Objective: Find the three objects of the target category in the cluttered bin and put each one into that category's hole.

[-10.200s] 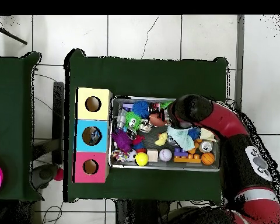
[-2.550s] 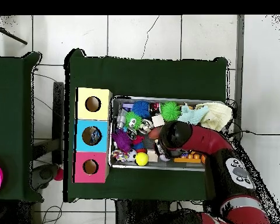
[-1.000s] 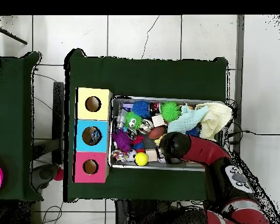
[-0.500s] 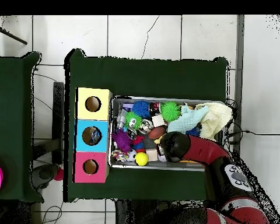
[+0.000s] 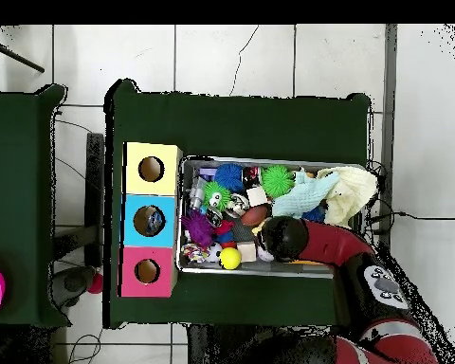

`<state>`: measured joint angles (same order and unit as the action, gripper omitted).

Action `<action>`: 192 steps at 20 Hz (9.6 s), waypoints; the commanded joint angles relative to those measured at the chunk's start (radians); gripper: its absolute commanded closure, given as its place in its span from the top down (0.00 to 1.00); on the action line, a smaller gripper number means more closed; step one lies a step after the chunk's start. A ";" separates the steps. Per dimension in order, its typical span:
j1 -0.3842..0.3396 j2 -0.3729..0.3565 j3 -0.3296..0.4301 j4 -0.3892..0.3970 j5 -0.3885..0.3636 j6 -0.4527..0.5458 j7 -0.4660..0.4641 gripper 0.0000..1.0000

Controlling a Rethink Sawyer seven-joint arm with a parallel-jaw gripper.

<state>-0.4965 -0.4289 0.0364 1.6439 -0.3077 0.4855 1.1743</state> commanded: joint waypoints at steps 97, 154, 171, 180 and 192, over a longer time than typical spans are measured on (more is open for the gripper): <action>-0.117 -0.030 0.234 0.110 0.451 0.212 0.236 0.00; 0.041 -0.056 0.046 -0.295 -0.223 0.168 -0.098 1.00; -0.079 0.110 0.110 -0.219 0.010 0.354 0.115 1.00; -0.103 0.117 0.137 -0.130 0.221 0.481 0.168 1.00; -0.172 0.106 0.250 0.029 0.474 0.363 0.157 1.00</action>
<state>-0.6546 -0.3702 0.1417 1.5288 0.0691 0.8676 1.1745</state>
